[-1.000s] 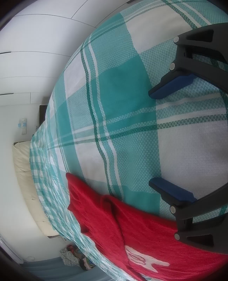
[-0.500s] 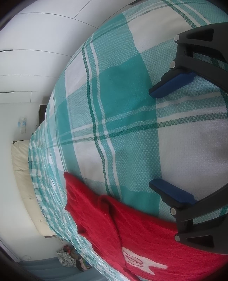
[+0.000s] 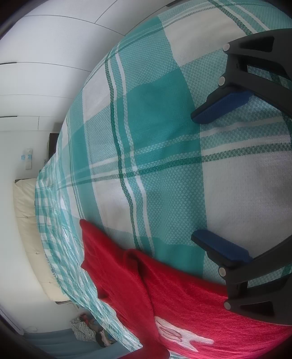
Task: Fold small clothes
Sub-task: 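Grasp the other sleeve with the left tool and fold it across the body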
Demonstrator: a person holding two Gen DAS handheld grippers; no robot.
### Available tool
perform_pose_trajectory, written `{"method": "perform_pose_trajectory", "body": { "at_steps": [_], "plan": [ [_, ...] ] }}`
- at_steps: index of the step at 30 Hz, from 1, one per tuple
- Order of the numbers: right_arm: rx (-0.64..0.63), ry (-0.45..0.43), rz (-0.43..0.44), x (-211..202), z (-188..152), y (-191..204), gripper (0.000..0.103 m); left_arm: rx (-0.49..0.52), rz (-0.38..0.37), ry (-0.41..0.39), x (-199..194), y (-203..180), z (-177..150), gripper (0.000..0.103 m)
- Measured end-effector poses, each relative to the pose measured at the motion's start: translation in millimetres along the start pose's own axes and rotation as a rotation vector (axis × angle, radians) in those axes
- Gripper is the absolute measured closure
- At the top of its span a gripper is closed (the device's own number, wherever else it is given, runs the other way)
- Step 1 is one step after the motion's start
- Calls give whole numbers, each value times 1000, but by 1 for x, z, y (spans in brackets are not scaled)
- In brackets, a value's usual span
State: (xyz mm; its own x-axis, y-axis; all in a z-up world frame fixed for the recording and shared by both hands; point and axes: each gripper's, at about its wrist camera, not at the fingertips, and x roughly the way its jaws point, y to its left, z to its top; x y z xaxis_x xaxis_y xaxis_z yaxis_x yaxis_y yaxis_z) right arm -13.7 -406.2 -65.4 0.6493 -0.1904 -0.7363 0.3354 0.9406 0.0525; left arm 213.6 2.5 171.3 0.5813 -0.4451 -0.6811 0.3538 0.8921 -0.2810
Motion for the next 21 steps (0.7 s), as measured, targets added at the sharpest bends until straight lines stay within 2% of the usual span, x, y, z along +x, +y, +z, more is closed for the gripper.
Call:
{"method": "perform_pose_trajectory", "body": {
  "at_steps": [2,5,7,8,9,10,11,12,14,17,21],
  "plan": [
    [1,1,3,0,0,-1,7,44,-40,33,29,-40,-3,97],
    [2,1,5,0,0,-1,7,92,-63,82,72,-86,-15,96],
    [2,2,6,0,0,-1,7,109,-100,121,98,-106,-26,91],
    [2,2,6,0,0,-1,7,107,-111,150,110,-113,-32,77],
    [2,2,7,0,0,-1,7,99,-120,179,119,-118,-38,55],
    [2,3,8,0,0,-1,7,86,-109,195,124,-122,-44,43],
    [2,3,9,0,0,-1,6,72,-90,188,125,-121,-48,28],
    [3,3,10,0,0,-1,6,63,-73,169,123,-119,-51,23],
    [3,4,11,0,-1,0,6,56,-26,141,114,-106,-54,19],
    [-2,7,8,0,-1,0,6,46,94,88,92,-74,-64,11],
    [-8,11,1,0,-2,2,6,77,259,40,58,-15,-100,7]
  ]
}}
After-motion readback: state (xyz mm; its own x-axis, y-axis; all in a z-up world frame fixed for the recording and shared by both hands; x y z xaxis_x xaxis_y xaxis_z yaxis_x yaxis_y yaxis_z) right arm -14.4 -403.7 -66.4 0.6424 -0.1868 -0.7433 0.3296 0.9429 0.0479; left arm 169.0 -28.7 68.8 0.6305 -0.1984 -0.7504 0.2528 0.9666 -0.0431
